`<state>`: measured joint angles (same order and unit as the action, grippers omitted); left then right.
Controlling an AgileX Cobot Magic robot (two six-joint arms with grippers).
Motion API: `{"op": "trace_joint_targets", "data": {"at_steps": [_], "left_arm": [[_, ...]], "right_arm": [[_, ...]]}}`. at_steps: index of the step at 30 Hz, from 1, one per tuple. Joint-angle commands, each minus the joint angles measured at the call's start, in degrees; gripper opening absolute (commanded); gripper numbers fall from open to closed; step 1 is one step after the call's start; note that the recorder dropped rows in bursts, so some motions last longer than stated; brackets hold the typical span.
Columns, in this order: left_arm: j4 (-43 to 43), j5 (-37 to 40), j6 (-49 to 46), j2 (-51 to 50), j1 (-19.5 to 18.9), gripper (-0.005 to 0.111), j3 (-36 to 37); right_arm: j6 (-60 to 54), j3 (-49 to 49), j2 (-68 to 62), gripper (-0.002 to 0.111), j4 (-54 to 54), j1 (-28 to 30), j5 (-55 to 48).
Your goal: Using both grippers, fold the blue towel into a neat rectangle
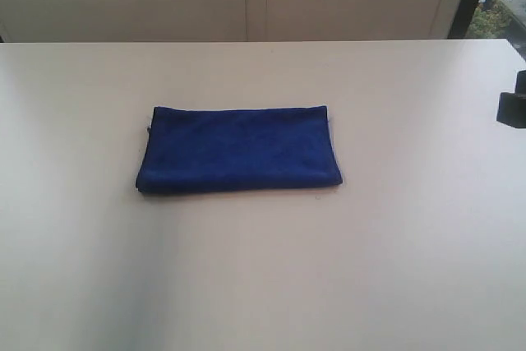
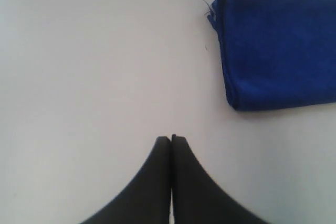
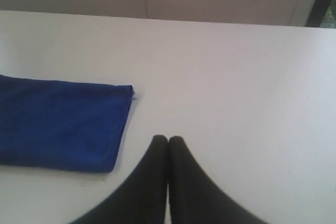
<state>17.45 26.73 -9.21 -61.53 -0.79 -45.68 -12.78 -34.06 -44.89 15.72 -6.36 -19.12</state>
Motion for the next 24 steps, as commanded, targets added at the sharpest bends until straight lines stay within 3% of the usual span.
{"op": "trace_joint_targets", "data": {"at_steps": [1,7,15,24], "left_arm": [[0.3,0.2,-0.1,0.5,-0.2,0.0,0.3],[0.3,0.2,-0.1,0.5,-0.2,0.0,0.3],[0.3,0.2,-0.1,0.5,-0.2,0.0,0.3],[0.3,0.2,-0.1,0.5,-0.2,0.0,0.3]], "right_arm": [[-0.4,0.4,1.4,0.0,-0.4,0.1,1.0],[-0.4,0.8,3.9,0.0,-0.3,0.1,1.2],[-0.4,7.2,29.6,0.0,-0.2,0.1,1.1],[-0.4,8.4,37.6,0.0,-0.2,2.1,1.0]]}}
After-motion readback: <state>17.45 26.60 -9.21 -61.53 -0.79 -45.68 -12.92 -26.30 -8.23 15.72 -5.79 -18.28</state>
